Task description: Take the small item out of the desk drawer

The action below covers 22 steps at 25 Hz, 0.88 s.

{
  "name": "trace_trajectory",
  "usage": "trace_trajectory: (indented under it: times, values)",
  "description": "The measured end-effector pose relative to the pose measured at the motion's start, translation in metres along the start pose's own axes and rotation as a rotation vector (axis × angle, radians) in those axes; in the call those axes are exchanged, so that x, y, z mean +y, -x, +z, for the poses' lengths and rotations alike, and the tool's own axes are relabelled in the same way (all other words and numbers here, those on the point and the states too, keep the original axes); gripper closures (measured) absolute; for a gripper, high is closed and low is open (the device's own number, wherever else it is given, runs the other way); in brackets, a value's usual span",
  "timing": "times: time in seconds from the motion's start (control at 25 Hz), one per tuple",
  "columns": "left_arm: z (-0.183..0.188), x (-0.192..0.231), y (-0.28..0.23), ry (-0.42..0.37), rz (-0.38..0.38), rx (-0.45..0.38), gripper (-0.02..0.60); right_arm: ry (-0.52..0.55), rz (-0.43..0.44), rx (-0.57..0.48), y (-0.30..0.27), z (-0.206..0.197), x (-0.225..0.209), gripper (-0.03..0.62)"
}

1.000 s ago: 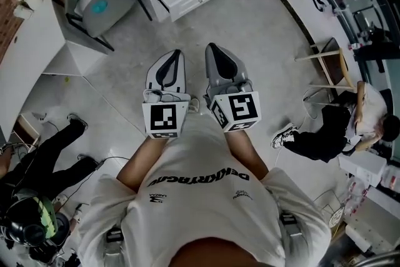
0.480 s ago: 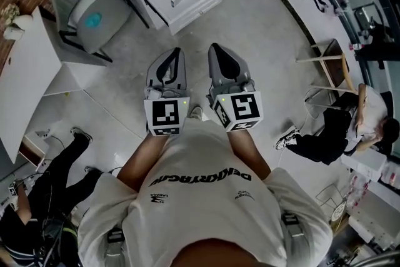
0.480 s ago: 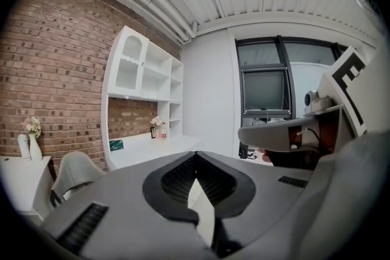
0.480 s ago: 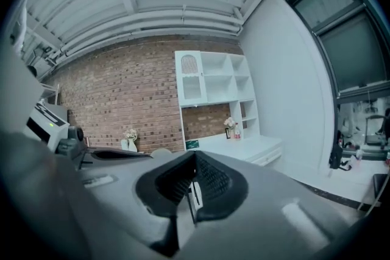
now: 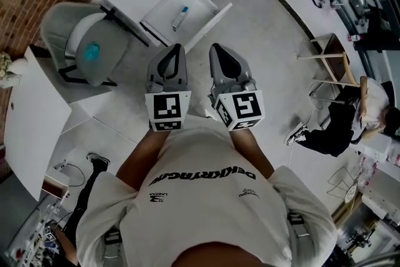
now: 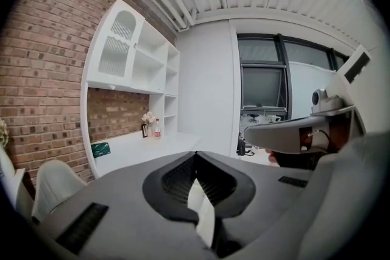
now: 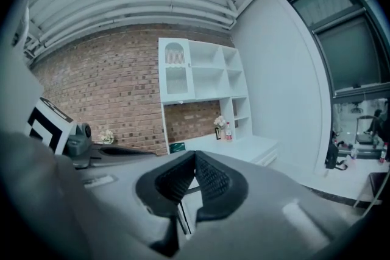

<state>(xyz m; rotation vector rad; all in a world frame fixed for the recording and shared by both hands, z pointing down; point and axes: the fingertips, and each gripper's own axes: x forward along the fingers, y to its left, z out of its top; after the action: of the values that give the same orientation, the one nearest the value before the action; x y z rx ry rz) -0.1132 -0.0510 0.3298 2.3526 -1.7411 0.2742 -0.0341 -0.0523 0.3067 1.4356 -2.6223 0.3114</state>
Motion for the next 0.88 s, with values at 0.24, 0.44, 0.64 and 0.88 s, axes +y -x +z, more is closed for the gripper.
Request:
trace_trajectory:
  times: [0.24,0.44,0.64,0.88]
  values:
    - [-0.002,0.041,-0.07,0.008,-0.086,0.061,0.583,-0.03,-0.096,0.029,-0.071,0.002,-0.024,0.595]
    - [-0.014,0.059,-0.109,0.011,-0.126,0.103,0.583,-0.051,-0.14,0.054,-0.107,-0.006,-0.036,0.595]
    - [-0.037,0.068,-0.141,0.02,-0.134,0.169,0.583,-0.074,-0.159,0.102,-0.127,-0.024,-0.052,0.595]
    - [-0.077,0.073,-0.181,0.004,-0.12,0.263,0.577,-0.102,-0.139,0.154,-0.152,-0.054,-0.071,0.595]
